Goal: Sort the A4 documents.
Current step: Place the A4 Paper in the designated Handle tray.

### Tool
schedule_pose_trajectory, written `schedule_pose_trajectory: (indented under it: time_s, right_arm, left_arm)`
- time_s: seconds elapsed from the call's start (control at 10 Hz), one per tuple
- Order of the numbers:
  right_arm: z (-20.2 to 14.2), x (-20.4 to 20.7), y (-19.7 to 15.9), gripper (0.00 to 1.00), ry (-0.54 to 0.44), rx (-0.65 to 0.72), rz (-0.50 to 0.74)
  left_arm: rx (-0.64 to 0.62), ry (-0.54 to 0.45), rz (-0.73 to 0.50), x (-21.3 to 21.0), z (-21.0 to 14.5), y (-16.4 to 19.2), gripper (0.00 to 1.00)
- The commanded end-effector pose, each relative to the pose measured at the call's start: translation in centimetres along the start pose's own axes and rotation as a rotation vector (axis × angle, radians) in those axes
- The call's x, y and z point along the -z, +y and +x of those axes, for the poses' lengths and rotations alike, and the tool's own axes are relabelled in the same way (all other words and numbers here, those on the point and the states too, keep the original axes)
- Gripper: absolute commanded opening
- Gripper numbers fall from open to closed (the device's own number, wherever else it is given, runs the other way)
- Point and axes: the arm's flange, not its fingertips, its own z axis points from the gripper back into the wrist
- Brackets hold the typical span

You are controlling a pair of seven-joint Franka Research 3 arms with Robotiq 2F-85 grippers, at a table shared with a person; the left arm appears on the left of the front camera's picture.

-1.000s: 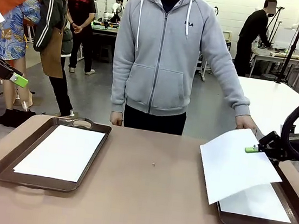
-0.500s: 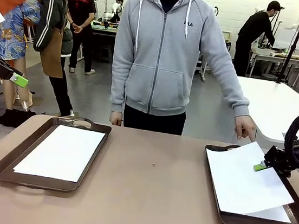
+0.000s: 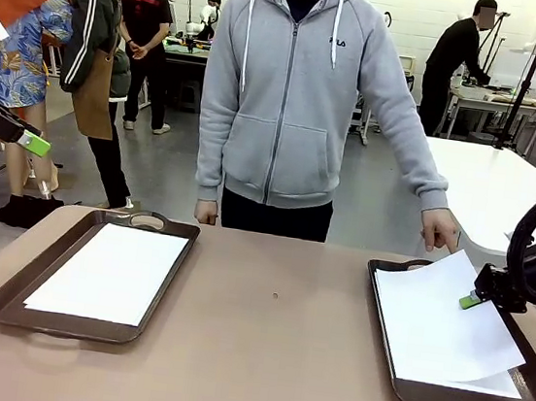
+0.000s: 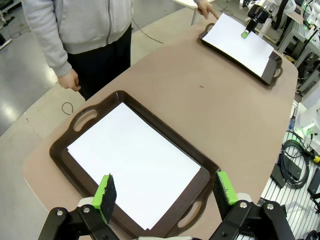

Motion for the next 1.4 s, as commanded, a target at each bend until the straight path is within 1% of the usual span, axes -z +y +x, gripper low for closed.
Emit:
schedule_pose_trajectory:
  time_s: [0.0, 0.4, 0.5, 0.6, 0.7, 0.8, 0.9, 1.0, 1.1, 1.2, 1.3]
  right_arm:
    - [-0.9, 0.7, 0.1, 0.01, -0.009, 0.002, -0.063]
    - [-0.5, 0.9, 0.3, 0.01, 0.01, -0.007, -0.119]
    - [-0.4, 0.8, 0.6, 0.08, 0.004, -0.005, -0.145]
    - [-0.3, 0.7, 0.8, 0.21, 0.001, -0.011, -0.153]
    - [-0.3, 0.7, 1.0, 0.28, -0.006, -0.019, -0.175]
    - [-0.3, 0.7, 1.2, 0.41, -0.013, -0.022, -0.2]
    - [-0.3, 0.6, 1.4, 0.48, -0.027, -0.027, -0.224]
    - [-0.3, 0.3, 1.6, 0.61, -0.042, -0.027, -0.244]
    - [-0.4, -0.1, 1.7, 0.68, -0.06, -0.027, -0.274]
    - [-0.5, -0.3, 1.9, 0.81, -0.066, -0.022, -0.287]
    - [-0.6, -0.3, 1.9, 0.88, -0.068, -0.019, -0.296]
  left_arm:
    - [0.012, -0.007, -0.005, -0.1, -0.2, 0.1, 1.0]
    - [0.012, -0.007, -0.005, -0.1, -0.2, 0.1, 1.0]
    - [0.012, -0.007, -0.005, -0.1, -0.2, 0.1, 1.0]
    - [0.012, -0.007, -0.005, -0.1, -0.2, 0.1, 1.0]
    - [0.012, -0.007, -0.005, -0.1, -0.2, 0.1, 1.0]
    - [0.012, -0.007, -0.005, -0.1, -0.2, 0.1, 1.0]
    - [0.012, -0.007, -0.005, -0.1, -0.2, 0.1, 1.0]
    - [0.012, -0.007, -0.005, -0.1, -0.2, 0.1, 1.0]
    - [0.012, -0.007, -0.005, -0.1, -0.2, 0.1, 1.0]
    - [0.012, -0.007, -0.005, -0.1, -0.2, 0.1, 1.0]
    - [0.012, -0.007, -0.005, -0.1, -0.2, 0.1, 1.0]
